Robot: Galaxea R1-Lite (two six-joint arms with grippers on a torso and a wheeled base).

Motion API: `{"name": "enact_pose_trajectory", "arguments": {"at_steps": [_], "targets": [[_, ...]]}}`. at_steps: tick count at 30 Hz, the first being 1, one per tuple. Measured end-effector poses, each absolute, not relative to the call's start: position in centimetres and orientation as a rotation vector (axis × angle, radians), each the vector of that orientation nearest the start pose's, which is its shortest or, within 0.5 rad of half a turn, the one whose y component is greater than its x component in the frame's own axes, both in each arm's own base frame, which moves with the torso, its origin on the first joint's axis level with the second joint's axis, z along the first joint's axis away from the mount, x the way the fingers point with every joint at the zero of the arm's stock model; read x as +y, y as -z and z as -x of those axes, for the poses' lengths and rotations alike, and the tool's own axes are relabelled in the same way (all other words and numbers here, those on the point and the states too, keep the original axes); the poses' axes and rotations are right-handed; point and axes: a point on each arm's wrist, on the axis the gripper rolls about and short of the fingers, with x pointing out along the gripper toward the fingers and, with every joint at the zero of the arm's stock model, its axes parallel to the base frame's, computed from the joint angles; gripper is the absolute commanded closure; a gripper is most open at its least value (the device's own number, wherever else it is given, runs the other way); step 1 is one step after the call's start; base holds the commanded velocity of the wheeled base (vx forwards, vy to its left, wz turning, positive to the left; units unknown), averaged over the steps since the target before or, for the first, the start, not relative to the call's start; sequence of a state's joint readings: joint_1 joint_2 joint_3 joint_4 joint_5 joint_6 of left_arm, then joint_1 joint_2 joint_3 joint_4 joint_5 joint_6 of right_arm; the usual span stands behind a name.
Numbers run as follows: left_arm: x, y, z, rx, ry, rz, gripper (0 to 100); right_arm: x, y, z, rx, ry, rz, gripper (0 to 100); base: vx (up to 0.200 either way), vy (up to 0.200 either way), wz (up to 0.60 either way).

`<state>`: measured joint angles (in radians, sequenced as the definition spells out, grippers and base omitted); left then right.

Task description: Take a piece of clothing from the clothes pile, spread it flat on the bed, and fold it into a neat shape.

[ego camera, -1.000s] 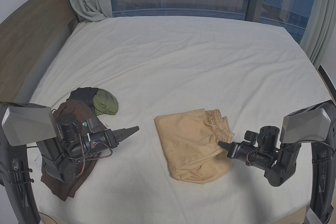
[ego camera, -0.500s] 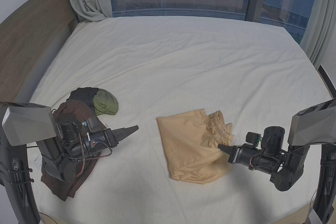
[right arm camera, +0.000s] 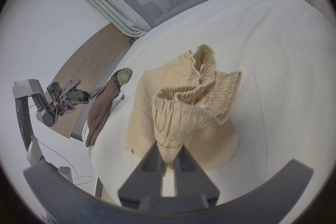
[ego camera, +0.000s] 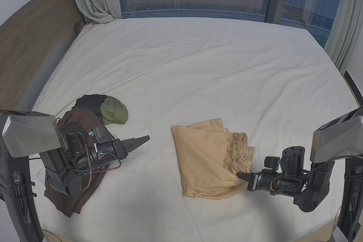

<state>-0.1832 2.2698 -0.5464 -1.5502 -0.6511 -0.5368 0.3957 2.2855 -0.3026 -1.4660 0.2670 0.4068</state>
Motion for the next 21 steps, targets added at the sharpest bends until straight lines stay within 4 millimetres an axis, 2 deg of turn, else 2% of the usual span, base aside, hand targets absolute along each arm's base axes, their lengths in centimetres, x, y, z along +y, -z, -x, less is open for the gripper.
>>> {"name": "enact_pose_trajectory", "arguments": {"at_steps": [1,9,21], "targets": [[-7.5,-2.9,-32.9,0.394,0.766,0.545,0,11.5,1.7,-26.1,0.649,-0.530,-0.350,0,0.000,0.000,0.00],[-7.5,-2.8,-32.9,0.394,0.766,0.545,0,11.1,3.1,-26.3,0.685,-0.506,-0.347,0,0.000,0.000,0.00],[-7.6,-2.6,-33.0,0.400,0.766,0.546,0,8.4,4.1,-27.1,0.709,-0.409,-0.345,0,0.000,0.000,0.00]]}}
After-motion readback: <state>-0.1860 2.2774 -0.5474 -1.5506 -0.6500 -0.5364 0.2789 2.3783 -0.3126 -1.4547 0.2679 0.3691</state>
